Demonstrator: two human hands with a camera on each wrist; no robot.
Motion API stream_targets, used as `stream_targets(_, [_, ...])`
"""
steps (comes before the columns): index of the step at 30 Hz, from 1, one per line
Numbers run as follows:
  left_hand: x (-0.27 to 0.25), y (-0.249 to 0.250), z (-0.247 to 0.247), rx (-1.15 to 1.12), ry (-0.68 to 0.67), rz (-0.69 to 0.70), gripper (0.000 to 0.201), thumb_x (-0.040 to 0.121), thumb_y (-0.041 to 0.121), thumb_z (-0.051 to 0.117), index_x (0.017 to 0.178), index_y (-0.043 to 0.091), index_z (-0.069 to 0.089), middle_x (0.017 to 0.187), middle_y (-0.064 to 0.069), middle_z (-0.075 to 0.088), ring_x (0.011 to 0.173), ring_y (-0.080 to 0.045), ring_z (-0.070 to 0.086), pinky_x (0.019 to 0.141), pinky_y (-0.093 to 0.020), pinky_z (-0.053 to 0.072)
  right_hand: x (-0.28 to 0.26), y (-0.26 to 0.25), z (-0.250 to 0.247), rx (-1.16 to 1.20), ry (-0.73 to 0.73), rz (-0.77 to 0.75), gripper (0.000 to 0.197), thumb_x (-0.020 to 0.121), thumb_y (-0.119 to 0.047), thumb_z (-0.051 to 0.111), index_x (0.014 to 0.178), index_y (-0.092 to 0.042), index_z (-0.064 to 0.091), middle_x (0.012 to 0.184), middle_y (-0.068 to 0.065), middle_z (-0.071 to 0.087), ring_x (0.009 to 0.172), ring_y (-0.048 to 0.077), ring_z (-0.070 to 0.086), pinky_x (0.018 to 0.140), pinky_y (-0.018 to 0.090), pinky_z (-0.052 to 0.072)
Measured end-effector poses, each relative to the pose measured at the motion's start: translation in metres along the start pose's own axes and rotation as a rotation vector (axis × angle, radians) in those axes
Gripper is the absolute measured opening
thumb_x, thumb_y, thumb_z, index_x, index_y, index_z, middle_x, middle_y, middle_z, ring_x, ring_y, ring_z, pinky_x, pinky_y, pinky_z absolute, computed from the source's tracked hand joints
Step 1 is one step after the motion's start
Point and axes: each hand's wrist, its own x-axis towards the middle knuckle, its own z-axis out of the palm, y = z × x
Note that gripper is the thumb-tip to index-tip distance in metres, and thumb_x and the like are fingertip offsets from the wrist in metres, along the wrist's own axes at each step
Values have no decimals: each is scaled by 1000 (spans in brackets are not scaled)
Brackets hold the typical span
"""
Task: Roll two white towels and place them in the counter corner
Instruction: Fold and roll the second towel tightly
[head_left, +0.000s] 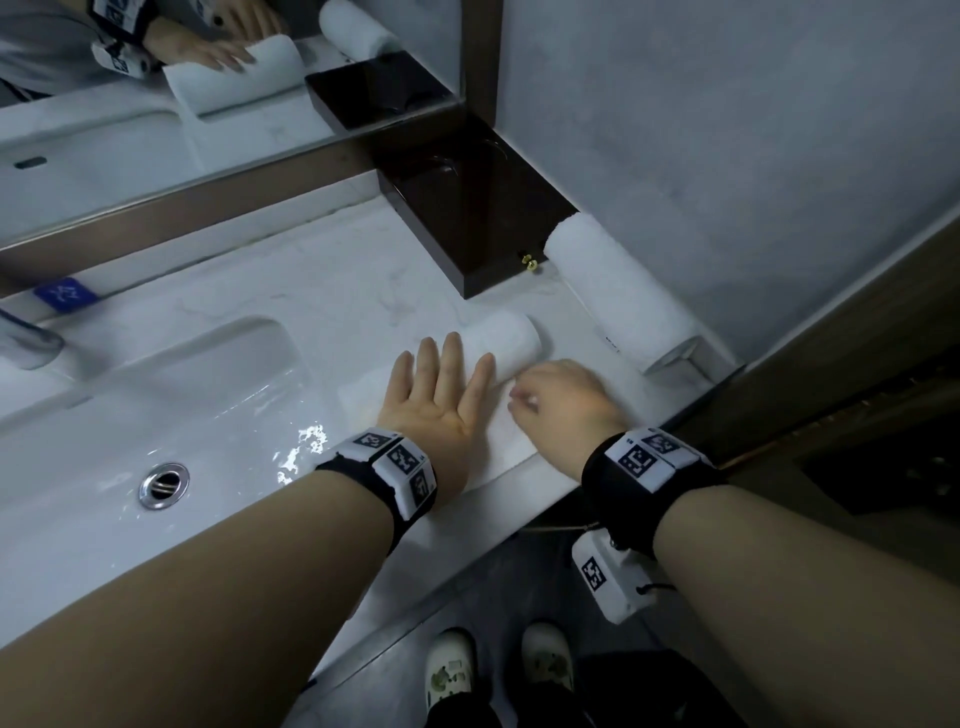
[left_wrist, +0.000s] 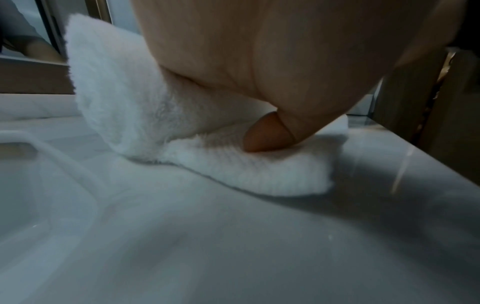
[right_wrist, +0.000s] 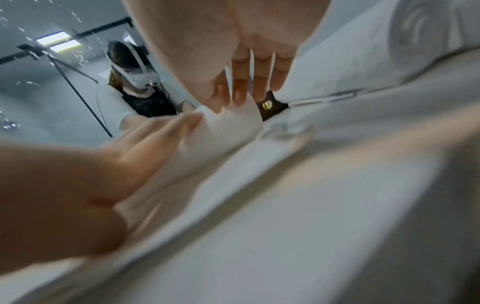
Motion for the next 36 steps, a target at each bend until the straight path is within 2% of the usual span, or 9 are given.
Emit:
stream_targets(4, [-6, 3, -2, 51, -10, 18, 112, 83, 31, 49, 136, 14, -48, 138, -26, -51, 128, -46, -44, 101, -57, -33, 23, -3, -24, 87, 182, 5, 33, 94, -23, 54, 126, -18, 58, 130, 2, 52, 122, 22, 43, 105, 37, 38])
stream_targets(8, [-10, 6, -7, 84, -75, 29, 104, 86, 29, 45, 140, 17, -43, 143, -24, -48, 138, -46, -35, 107, -56, -27, 52, -9, -42, 38, -81, -108, 45, 101, -27, 45, 145, -24, 42, 155, -5, 33, 141, 17, 28, 117, 31, 21])
stream_targets(11, [-13, 6, -12, 77, -93, 49, 101, 87, 27, 43, 144, 18, -40, 147, -25, -43, 140, -46, -32, 111, -56, -22, 60, -9, -49, 70, -259, -73, 44, 101, -26, 46, 145, -23, 43, 153, -2, 36, 139, 15, 35, 115, 30, 26])
stream_targets(15, [-16, 4, -15, 61, -99, 68, 117, 80, 22, 60, 145, 23, -38, 150, -20, -39, 143, -42, -29, 113, -51, -20, 63, -14, -56, 22, -268, -75, 41, 98, -25, 54, 139, -21, 51, 145, -1, 47, 131, 17, 45, 107, 28, 32])
stream_targets(19, [-18, -13, -29, -154, 54, 47, 97, 85, 21, 52, 153, 26, -17, 160, -12, 7, 147, -34, 15, 120, -41, 14, 61, -10, -59, 22, -253, -75, 39, 93, -26, 62, 132, -22, 58, 136, -3, 55, 123, 16, 52, 100, 26, 39])
stream_targets(21, [-12, -28, -39, -332, 27, -85, 80, 93, 33, 44, 156, 26, -6, 148, -10, 35, 131, -31, 41, 107, -39, 34, 58, -6, -59, 38, -248, -70, 37, 88, -25, 67, 125, -24, 61, 130, -6, 58, 116, 15, 55, 98, 29, 45])
stream_targets(26, [4, -50, -50, -458, -244, -188, 55, 86, 48, 55, 131, 20, 42, 112, -2, 58, 98, -23, 57, 83, -37, 46, 54, -1, -56, 74, -205, -70, 33, 81, -25, 74, 112, -28, 65, 116, -11, 60, 103, 12, 57, 89, 27, 47])
stream_targets(31, [11, -48, -56, -534, -335, -181, 54, 76, 38, 70, 113, 24, 35, 96, -1, 58, 80, -23, 60, 69, -38, 51, 48, 1, -51, 34, -186, -126, 30, 78, -24, 76, 106, -24, 64, 105, -15, 53, 98, 12, 54, 84, 26, 45])
stream_targets(36, [17, -35, -57, -232, -246, -128, 46, 75, 22, 62, 105, 26, 28, 85, -1, 57, 69, -22, 59, 53, -31, 42, 32, 10, -43, 32, -130, -138, 27, 79, -26, 75, 100, -22, 60, 101, -12, 48, 92, 16, 53, 76, 25, 40])
